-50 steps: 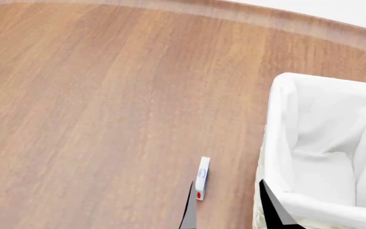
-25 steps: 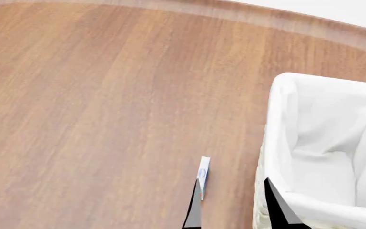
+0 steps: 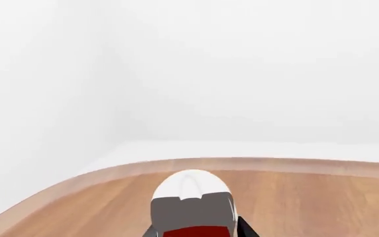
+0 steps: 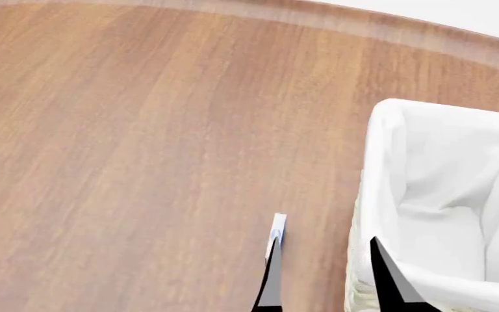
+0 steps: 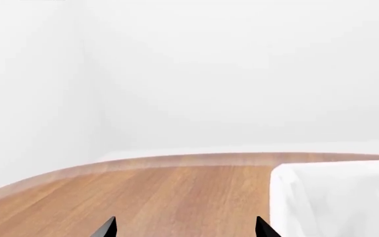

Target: Pick up the ketchup, and put it in the basket.

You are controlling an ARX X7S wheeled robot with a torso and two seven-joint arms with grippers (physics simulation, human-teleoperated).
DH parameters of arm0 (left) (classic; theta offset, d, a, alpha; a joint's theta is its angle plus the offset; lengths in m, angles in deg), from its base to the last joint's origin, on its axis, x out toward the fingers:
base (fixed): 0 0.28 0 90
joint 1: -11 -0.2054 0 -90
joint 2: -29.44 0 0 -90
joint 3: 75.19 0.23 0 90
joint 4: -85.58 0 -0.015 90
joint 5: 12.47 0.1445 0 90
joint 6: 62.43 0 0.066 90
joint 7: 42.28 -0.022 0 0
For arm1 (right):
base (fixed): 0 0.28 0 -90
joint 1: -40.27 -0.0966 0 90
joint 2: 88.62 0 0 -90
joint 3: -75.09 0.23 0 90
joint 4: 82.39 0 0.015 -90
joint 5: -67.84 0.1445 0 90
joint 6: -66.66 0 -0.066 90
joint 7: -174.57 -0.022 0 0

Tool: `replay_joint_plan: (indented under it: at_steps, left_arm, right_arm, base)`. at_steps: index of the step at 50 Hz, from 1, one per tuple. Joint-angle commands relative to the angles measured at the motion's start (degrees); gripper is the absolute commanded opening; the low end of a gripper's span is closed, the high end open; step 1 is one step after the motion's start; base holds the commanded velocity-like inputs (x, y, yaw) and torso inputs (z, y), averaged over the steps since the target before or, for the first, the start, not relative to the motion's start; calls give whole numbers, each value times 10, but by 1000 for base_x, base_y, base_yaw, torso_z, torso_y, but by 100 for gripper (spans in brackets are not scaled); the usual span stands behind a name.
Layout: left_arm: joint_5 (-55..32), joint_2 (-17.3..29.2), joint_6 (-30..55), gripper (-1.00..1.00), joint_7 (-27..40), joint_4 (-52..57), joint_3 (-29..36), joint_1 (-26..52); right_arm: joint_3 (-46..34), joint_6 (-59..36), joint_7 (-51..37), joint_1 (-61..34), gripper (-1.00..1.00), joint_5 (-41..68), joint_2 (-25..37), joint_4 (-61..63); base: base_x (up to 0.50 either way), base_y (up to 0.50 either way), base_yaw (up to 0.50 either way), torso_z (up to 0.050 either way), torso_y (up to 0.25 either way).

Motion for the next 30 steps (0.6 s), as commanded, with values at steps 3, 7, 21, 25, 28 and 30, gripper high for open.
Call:
replay_joint_plan:
  at_steps: [3,7,21,25,28,30]
  left_arm:
    - [-78,14,66,-100,-53,-20,7,123]
    - [-127,22,111,-100,-58,-19,8,183]
    - [-160,44,178,-100,-133,-40,89,308]
    - [-187,45,189,-100,-160,-45,95,328]
    - [-194,47,201,-100,-161,-43,101,343]
    - [-200,49,207,-100,-172,-43,108,354]
  right_arm:
    - [17,8,14,1,100,-6,-7,-1]
    - [15,6,13,1,100,-6,-6,1]
    - [10,5,11,0,100,-6,-6,2]
    - [10,7,11,0,100,-7,-6,0]
    - [10,4,9,-2,100,-5,-5,4]
    - [10,3,9,-2,100,-4,-5,5]
  base:
    - [0,0,0,0,0]
    - [0,0,0,0,0]
    - [0,0,0,0,1]
    - [0,0,0,0,0]
    - [0,0,0,0,0]
    - [0,0,0,0,0]
